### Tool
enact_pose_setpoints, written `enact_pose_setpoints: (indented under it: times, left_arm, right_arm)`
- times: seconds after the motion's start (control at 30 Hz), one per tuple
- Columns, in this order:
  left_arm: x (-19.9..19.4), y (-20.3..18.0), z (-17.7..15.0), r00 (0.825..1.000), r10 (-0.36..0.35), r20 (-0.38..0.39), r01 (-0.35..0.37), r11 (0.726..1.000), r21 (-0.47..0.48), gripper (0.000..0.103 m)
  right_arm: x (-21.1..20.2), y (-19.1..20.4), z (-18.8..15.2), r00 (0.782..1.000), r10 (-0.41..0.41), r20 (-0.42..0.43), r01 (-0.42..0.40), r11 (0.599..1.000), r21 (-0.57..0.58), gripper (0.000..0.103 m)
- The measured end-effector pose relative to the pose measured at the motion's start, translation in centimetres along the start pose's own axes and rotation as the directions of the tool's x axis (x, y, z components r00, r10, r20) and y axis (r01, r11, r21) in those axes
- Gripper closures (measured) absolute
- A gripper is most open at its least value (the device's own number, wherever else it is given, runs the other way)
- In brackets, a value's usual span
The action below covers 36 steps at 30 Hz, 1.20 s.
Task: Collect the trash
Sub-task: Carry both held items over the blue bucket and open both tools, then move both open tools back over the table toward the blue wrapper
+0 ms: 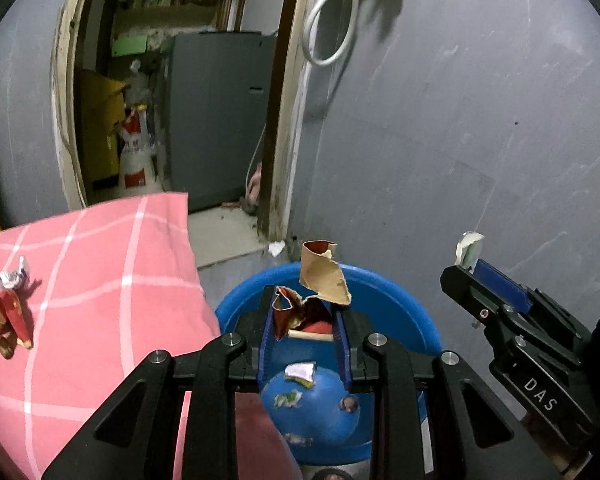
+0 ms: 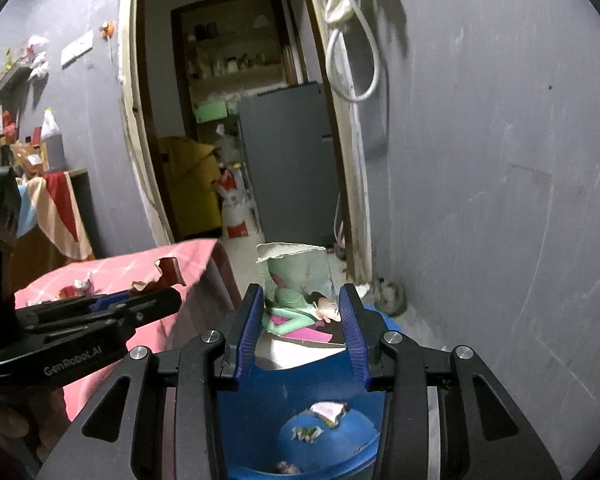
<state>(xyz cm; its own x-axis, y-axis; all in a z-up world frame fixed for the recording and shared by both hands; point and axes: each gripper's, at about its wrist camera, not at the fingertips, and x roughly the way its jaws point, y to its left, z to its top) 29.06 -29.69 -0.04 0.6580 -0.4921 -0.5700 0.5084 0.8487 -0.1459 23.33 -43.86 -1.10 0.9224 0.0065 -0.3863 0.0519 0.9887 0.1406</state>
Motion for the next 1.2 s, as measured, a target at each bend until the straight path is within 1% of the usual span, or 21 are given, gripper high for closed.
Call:
enact_pose_setpoints:
  times: [0.2, 0.33, 0.4, 0.5, 0.53, 0.6, 0.73, 1.0, 1.13, 1.17, 1.2]
  left_arm:
    - [1.9, 0.8, -0.7, 0.997, 0.008, -0.075, -0.011, 0.999, -0.032, 0.08]
    - [3.0, 1.2, -1.0, 0.993, 0.012, -0.121, -0.018, 0.999, -0.051, 0.072]
    - [3.3, 1.3, -1.1, 0.991, 0.014, -0.136, -0.022, 0.998, -0.059, 0.071]
    - [3.5, 1.7, -1.3, 0.988, 0.018, -0.152, -0.029, 0.997, -0.073, 0.064]
    - [3.5, 1.8, -1.3, 0.988, 0.018, -0.153, -0.03, 0.996, -0.078, 0.063]
    - [3.3, 1.9, -1.3, 0.988, 0.016, -0.155, -0.03, 0.996, -0.086, 0.062]
    - [2.9, 2.0, -1.2, 0.988, 0.021, -0.151, -0.036, 0.995, -0.094, 0.057]
    - [1.7, 2.5, -1.1, 0.992, 0.024, -0.128, -0.039, 0.992, -0.116, 0.054]
    - [0.0, 3.2, -0.9, 0.997, 0.025, -0.071, -0.035, 0.989, -0.14, 0.042]
    - [-0.6, 3.4, -0.9, 0.998, 0.026, -0.052, -0.033, 0.989, -0.146, 0.039]
    - [-1.1, 3.6, -0.7, 0.999, 0.027, -0.036, -0.032, 0.988, -0.15, 0.038]
  right_arm:
    - [1.3, -0.6, -0.7, 0.998, 0.014, -0.061, -0.013, 1.0, 0.019, 0.066]
    - [2.0, -0.8, -1.1, 0.995, 0.019, -0.094, -0.016, 0.999, 0.034, 0.065]
    - [2.4, -1.0, -1.2, 0.993, 0.019, -0.113, -0.014, 0.999, 0.04, 0.065]
    - [3.0, -1.1, -1.4, 0.99, 0.02, -0.139, -0.013, 0.999, 0.049, 0.065]
    - [3.1, -1.1, -1.4, 0.989, 0.019, -0.146, -0.012, 0.999, 0.05, 0.065]
    - [3.3, -1.1, -1.5, 0.988, 0.02, -0.154, -0.012, 0.999, 0.052, 0.061]
    - [3.4, -0.9, -1.6, 0.987, 0.019, -0.161, -0.011, 0.999, 0.05, 0.059]
    - [3.1, -0.7, -1.2, 0.988, 0.018, -0.152, -0.011, 0.999, 0.046, 0.055]
    - [2.4, -0.1, -0.5, 0.992, 0.02, -0.124, -0.015, 0.999, 0.041, 0.052]
    - [2.1, 0.1, -0.3, 0.993, 0.022, -0.113, -0.017, 0.999, 0.039, 0.05]
    - [1.8, 0.3, 0.0, 0.995, 0.022, -0.101, -0.018, 0.999, 0.036, 0.045]
